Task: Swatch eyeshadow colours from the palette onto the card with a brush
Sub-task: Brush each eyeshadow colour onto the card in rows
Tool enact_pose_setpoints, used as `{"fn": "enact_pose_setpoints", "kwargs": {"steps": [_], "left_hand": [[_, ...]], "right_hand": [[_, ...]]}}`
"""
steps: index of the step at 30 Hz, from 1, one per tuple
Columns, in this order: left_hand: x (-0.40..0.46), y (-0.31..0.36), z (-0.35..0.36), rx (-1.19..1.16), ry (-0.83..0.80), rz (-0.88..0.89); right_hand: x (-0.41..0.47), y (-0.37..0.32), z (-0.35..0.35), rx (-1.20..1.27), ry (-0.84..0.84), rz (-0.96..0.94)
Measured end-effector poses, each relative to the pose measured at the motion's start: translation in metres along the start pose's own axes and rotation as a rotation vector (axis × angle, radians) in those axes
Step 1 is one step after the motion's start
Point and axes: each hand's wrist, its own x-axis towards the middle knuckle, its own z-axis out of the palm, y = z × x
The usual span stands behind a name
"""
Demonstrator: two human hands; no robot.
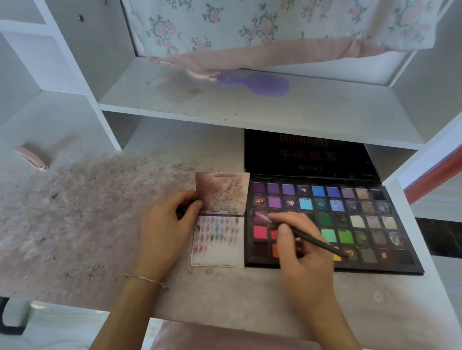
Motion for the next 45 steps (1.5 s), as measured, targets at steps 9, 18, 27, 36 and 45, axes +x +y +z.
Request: {"fn": "enact_pose_setpoints", "kwargs": {"steps": [9, 18, 27, 36, 45], "left_hand": [[0.0, 0.001, 0.0, 0.014, 0.002, -0.004], [0.0, 0.002, -0.001, 0.045, 0.003, 0.006], [-0.001, 0.003, -0.001, 0.044, 0.002, 0.006], [-0.001, 0.003, -0.001, 0.023, 0.004, 0.011], [-0.001, 0.004, -0.002, 0.032, 0.004, 0.019]], "right_hand": [[-0.005, 0.015, -0.057, -0.115, 0.157, 0.22], [-0.005, 0.017, -0.059, -0.231, 0.084, 0.143], [-0.003, 0.023, -0.059, -0.225, 0.066, 0.176], [-0.004, 0.022, -0.059, -0.249, 0.067, 0.157], [-0.003, 0.023, -0.059, -0.255, 0.053, 0.155]]}}
